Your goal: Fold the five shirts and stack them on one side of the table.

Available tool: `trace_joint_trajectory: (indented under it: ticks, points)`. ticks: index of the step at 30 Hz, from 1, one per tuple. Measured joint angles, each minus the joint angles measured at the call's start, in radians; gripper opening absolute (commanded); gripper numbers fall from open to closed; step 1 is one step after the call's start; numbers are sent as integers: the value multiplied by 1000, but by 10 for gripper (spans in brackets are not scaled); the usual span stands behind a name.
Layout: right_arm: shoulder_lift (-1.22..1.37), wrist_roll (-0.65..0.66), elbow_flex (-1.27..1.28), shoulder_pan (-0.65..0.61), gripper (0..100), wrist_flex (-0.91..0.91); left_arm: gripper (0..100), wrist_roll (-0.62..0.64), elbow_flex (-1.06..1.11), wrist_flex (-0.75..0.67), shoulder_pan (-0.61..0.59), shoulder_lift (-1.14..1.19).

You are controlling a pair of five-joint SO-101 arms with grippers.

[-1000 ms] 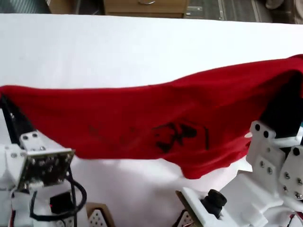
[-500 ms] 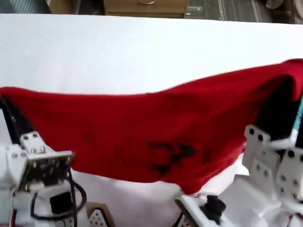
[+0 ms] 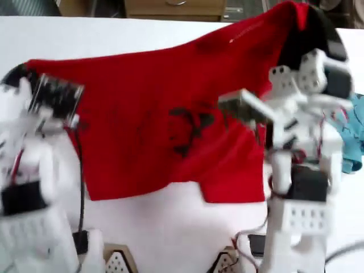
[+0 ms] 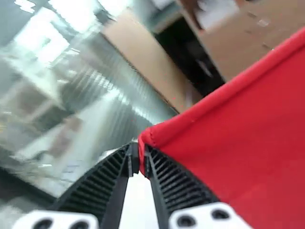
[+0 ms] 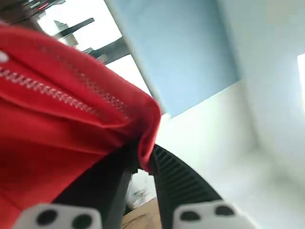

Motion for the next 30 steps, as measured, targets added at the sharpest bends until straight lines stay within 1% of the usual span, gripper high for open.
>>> trace_joint_trajectory:
  ticks: [5,13,16,21,27,30]
  points:
    - [166,0,0,0,21,-17,21,0,-6,-129,32,218]
    - [387,0,0,-14,21,-160,21,0,-222,-137,38,542]
    - [465,0,0,-14,21,-198,21,0,-315,-83,38,638]
    - [557,0,0,-14,21,-193,21,0,-396,41,41,775]
    - [562,0,0,-14,21,-8,21,0,-456,213,48,887]
    - [560,0,0,-14,21,118,21,-41,-483,305,48,893]
